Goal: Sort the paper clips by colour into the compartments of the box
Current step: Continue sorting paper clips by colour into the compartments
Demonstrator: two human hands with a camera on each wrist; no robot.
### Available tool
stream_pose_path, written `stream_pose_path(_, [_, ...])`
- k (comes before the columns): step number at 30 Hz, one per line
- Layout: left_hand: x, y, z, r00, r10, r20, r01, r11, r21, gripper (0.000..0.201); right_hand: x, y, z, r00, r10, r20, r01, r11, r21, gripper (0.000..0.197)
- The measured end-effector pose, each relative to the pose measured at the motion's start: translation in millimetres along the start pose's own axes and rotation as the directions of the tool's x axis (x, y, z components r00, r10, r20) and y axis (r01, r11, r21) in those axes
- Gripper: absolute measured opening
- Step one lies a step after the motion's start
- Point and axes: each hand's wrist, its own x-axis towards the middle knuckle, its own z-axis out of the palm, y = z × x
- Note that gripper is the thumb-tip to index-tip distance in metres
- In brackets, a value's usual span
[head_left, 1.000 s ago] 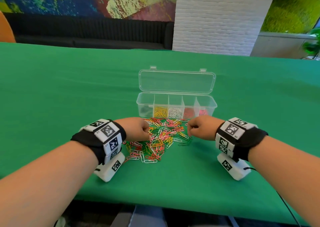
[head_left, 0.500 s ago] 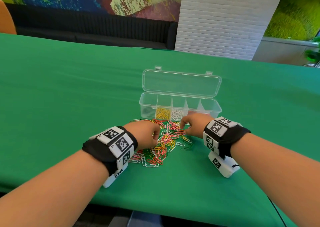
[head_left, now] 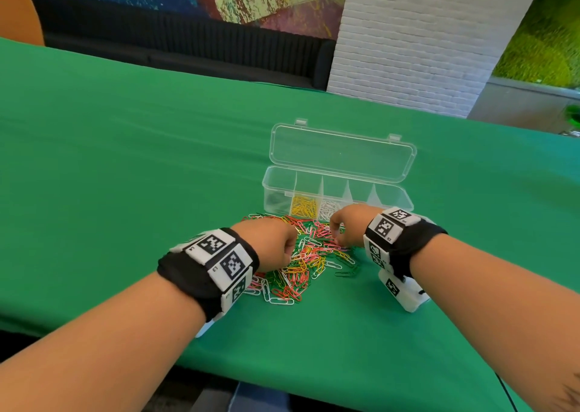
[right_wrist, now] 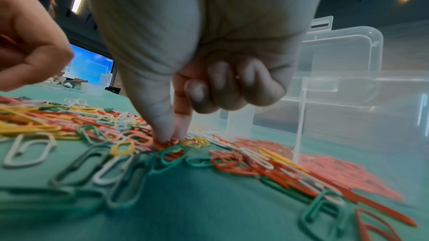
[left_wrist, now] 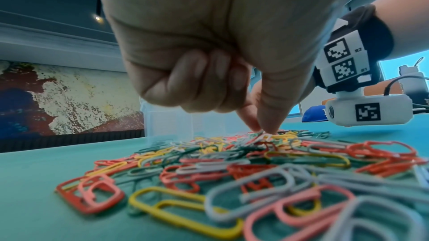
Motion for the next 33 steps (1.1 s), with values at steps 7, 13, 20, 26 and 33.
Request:
stream_pose_path(7, [2,-1,0,1.0,-0.003,0.025,0.002,1.0,0.012,0.012,-13,15,8,0.999,-0.04,0.021,0.04,0.999,-0.015,0.014])
stream_pose_path(13, [4,0,0,0.999,0.001,0.033,-0.002,1.0,0.007,0.008,-14,19,5,0.998,-0.032,-0.045,0.034,0.998,0.056,0.016])
stream_pose_path(20, [7,-2,1,0.999,-0.005,0.04,0.005,1.0,0.003,0.005,-21,32,4,1.0,-0.004,0.006,0.002,0.974,0.225,0.015])
stream_pose_path(26, [12,1,-9,0.997,0.011,0.078,-0.011,1.0,0.006,0.006,-35,50,12,0.993,0.104,0.057,-0.118,0.927,0.356,0.013])
stream_pose_path(33, [41,43,-23,0.99,0.121,0.073,-0.124,0.991,0.041,0.014,-44,62,21,0.994,0.103,0.03,-0.092,0.676,0.731,0.023])
